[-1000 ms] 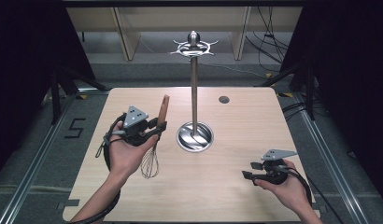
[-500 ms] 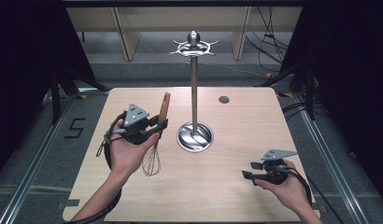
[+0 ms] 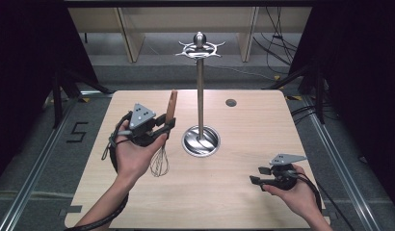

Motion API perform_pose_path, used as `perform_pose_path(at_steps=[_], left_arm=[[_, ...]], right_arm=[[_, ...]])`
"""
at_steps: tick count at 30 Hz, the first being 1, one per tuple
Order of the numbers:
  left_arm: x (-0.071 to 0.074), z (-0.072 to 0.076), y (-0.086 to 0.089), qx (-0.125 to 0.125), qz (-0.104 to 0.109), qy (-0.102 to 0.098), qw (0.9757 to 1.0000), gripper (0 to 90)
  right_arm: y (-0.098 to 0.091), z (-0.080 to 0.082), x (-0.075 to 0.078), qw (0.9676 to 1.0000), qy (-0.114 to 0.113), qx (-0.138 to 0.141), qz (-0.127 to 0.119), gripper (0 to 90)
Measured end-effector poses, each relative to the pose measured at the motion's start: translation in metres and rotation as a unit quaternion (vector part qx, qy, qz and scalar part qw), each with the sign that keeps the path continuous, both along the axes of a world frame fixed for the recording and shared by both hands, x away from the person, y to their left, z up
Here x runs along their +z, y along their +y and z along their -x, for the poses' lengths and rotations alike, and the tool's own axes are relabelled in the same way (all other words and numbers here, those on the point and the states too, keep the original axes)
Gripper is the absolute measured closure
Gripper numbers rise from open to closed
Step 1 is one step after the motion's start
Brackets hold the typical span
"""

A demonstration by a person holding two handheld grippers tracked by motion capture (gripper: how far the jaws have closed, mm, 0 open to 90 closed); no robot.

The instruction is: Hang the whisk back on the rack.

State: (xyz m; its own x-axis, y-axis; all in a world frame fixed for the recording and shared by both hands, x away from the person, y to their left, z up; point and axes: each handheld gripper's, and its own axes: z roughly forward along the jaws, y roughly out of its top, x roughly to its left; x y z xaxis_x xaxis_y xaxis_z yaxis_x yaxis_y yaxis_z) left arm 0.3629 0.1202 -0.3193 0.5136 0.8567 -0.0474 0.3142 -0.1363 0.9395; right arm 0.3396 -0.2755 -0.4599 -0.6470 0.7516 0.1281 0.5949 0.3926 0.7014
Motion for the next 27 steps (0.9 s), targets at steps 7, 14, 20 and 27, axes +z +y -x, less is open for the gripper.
perform_pose_path(at_steps=[7,14,20,27], left_arm=[[0.003,-0.001,-0.003,-0.002,0.0,-0.006,1.0,67.9],[0.009,-0.001,-0.006,-0.003,0.003,-0.014,0.9999,67.9],[0.013,-0.002,-0.009,0.0,0.003,-0.019,0.9998,67.9],[0.015,-0.003,-0.013,-0.001,0.002,-0.022,0.9997,67.9]], right_arm=[[0.001,0.001,0.0,0.9999,0.012,-0.006,-0.008,46.4],[0.0,0.0,0.0,1.0,0.0,0.0,-0.002,46.3],[0.001,0.003,0.001,0.9996,0.022,-0.011,-0.013,46.3],[0.002,0.002,0.0,0.9999,0.007,-0.005,-0.009,46.1]])
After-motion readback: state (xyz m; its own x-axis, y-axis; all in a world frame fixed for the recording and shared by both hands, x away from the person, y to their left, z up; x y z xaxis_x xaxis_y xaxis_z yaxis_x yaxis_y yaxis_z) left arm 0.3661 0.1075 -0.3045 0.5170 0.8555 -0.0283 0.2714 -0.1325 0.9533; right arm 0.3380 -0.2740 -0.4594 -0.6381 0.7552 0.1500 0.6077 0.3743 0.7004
